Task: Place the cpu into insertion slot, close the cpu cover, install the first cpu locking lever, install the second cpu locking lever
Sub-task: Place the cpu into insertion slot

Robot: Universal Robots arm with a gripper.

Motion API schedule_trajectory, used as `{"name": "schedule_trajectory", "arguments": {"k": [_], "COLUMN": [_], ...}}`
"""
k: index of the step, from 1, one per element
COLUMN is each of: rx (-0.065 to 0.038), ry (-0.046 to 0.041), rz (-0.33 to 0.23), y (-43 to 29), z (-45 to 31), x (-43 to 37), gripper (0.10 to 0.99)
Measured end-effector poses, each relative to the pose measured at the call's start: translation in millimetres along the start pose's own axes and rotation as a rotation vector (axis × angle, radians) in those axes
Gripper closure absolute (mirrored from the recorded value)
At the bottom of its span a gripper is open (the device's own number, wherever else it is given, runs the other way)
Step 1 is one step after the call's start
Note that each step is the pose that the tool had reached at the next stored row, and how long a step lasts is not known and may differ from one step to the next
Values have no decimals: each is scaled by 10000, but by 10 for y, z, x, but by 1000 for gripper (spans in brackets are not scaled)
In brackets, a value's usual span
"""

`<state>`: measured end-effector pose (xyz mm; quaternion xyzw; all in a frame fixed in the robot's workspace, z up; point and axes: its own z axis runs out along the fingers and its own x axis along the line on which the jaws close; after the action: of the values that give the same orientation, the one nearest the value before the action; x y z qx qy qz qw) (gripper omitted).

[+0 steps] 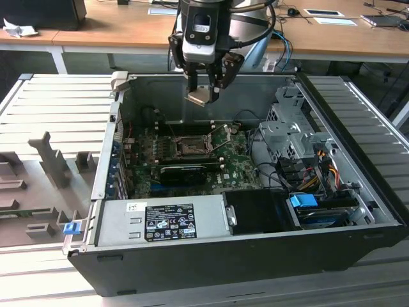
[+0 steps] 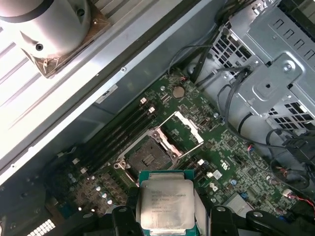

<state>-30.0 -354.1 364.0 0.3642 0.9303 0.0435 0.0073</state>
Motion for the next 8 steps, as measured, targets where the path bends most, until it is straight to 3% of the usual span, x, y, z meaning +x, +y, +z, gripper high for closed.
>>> {"name": "schedule_trajectory", "arguments": {"k": [8], "rx": [-10], "ry": [-50], "rz": [575], "y": [-1], "z": [7], "x": [0], "gripper": [557]}}
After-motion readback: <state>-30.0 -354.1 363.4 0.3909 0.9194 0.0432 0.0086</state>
